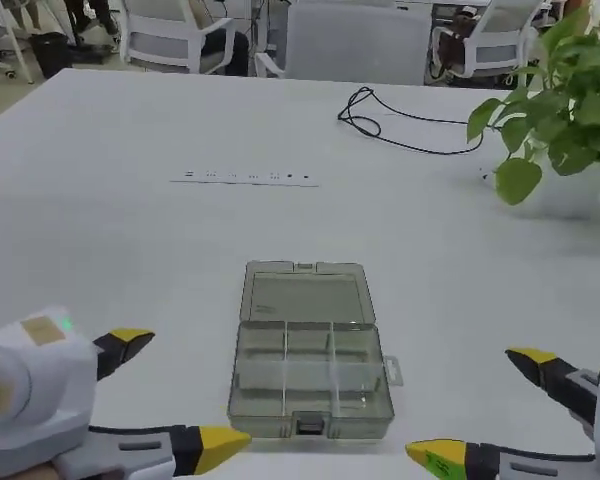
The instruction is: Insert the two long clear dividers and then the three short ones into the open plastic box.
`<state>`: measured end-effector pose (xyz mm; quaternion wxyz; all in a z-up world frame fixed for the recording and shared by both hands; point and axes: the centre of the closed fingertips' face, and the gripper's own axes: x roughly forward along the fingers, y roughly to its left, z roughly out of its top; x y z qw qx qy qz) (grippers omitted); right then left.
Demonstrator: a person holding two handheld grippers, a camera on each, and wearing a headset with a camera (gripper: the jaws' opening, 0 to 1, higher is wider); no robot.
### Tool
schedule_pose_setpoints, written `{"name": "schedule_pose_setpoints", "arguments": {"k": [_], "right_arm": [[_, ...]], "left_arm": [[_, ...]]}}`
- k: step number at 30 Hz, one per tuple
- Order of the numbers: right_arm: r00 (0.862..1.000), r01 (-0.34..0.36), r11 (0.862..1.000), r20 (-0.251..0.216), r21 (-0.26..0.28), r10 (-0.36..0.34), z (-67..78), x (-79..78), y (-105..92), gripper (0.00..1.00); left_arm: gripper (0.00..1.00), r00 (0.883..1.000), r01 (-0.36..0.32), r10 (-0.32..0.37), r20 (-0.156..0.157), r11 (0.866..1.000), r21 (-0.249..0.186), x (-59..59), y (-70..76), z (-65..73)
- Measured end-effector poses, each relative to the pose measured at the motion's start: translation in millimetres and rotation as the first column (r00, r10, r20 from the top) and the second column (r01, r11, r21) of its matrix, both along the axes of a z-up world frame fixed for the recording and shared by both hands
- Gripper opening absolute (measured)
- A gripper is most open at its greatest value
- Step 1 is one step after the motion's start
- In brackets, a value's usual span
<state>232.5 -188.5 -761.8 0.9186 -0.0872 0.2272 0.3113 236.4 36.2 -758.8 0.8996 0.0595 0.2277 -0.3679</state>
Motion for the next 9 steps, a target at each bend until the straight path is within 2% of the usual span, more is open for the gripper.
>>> {"name": "schedule_pose_setpoints", "arguments": {"k": [2, 4, 9], "right_arm": [[1.0, -0.008, 0.999, 0.01, 0.042, 0.007, 4.2, -0.1, 4.7, 1.0], [1.0, -0.012, 1.0, 0.01, 0.026, 0.012, 2.9, -1.0, 4.5, 1.0], [1.0, -0.022, 0.999, -0.009, 0.03, 0.022, -0.7, -2.3, 6.7, 1.0]], "left_arm": [[0.95, 1.0, -0.011, 0.011, 0.008, 1.0, 0.009, 1.7, 3.5, 0.1], [0.95, 1.0, -0.013, 0.013, 0.011, 1.0, 0.008, 1.0, 4.7, 0.8], [0.95, 1.0, -0.025, 0.025, 0.011, 1.0, -0.005, 1.9, 6.8, 2.3]]}}
